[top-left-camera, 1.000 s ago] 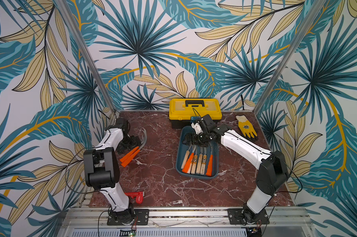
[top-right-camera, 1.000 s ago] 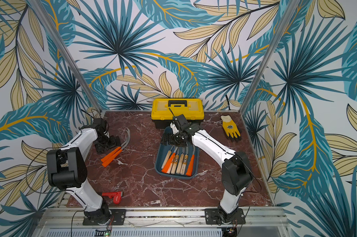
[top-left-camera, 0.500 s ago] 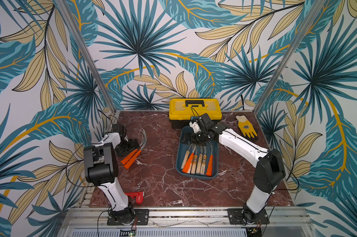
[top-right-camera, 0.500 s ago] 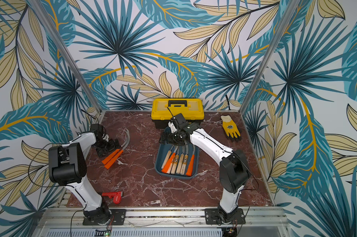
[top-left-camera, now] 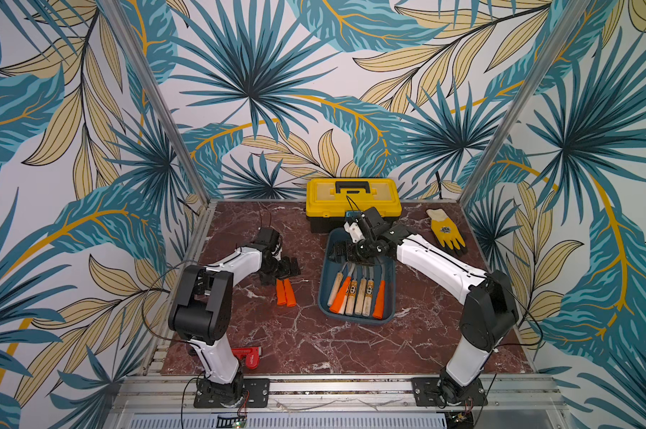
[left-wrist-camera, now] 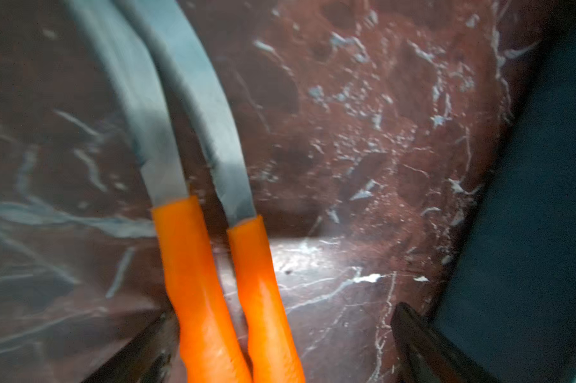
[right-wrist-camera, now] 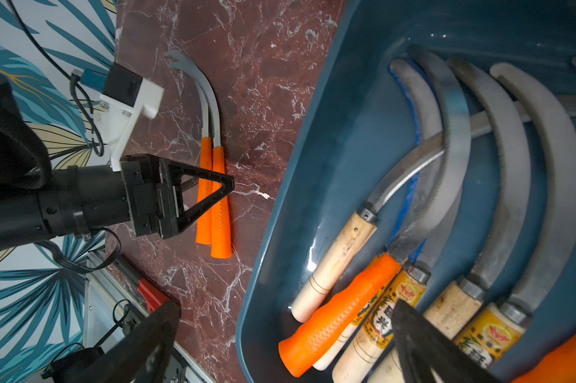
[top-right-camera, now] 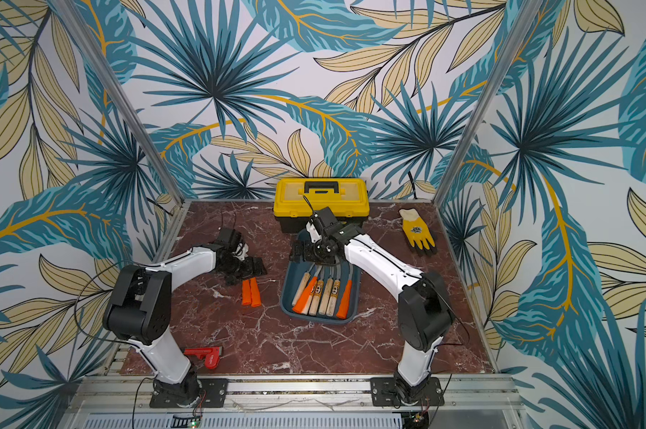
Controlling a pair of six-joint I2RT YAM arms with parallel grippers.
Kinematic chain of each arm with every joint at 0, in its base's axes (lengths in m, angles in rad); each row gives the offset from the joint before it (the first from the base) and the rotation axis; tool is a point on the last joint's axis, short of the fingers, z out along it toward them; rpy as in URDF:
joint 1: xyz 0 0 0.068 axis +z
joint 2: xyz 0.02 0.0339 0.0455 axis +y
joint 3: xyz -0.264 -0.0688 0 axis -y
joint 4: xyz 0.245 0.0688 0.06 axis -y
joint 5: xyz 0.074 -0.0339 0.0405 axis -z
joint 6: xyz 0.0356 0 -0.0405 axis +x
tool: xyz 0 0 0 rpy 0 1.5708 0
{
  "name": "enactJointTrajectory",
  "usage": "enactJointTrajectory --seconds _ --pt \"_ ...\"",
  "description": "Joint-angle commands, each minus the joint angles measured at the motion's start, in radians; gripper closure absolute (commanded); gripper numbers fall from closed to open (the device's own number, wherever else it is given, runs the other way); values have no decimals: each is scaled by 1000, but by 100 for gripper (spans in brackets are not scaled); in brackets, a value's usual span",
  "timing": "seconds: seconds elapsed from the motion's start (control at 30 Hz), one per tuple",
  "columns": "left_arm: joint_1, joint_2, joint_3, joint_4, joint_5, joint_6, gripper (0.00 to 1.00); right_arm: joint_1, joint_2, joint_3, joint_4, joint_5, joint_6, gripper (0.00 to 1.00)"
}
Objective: Put small sickles into storage boxes
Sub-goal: Move the sickle to the center of the board.
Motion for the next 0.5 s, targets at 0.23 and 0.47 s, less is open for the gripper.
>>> enactJointTrajectory --seconds 0.23,0.47 --pt "-13 -157 -132 -103 -63 -141 0 5 -118 -103 14 36 29 1" --pt "-14 -164 -138 -177 -84 -173 14 13 -155 -143 23 40 39 0"
